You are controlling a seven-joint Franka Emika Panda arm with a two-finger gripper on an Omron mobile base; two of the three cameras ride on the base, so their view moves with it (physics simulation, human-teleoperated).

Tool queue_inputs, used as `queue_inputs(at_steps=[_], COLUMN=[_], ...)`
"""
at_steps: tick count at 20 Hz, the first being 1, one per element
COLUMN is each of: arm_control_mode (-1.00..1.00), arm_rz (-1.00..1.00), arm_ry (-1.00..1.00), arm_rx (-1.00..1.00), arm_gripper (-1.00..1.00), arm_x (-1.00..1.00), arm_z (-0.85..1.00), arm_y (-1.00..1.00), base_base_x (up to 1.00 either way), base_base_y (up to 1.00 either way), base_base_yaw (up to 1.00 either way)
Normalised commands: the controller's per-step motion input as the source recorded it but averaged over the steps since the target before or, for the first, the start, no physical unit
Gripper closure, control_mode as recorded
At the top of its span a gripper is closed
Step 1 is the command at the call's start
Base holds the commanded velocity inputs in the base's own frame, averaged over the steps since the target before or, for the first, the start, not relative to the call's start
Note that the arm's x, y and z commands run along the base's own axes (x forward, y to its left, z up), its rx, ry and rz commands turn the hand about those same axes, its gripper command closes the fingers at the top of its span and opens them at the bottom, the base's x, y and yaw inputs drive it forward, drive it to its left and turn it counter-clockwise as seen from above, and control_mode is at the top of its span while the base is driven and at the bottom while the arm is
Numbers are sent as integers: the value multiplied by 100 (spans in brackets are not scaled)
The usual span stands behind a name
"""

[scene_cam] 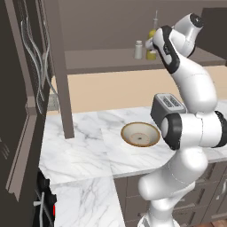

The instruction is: Retrieve the bottle and the shaker from the cabinet and place them next to the mixing bowl on the counter. Then add garlic from the fridge to the mixing bowl.

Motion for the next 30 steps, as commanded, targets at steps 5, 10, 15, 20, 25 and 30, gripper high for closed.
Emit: queue_inputs(at_steps=[5,10,15,20,25,30], arm_control_mode=[-100,-100,-100,-100,-100,-100], arm_rz=[30,19,3,0,0,0], arm_ry=[0,-1,0,0,0,0], arm_rx=[0,0,0,0,0,0], arm_gripper=[-100,-100,-100,-100,-100,-100], arm_x=[23,1,0,7,15,7], arm_z=[0,0,0,0,0,0], arm_y=[0,-11,-4,20,16,0], base_base_x=[0,0,0,0,0,0], base_base_y=[0,0,0,0,0,0], base_base_yaw=[0,0,0,0,0,0])
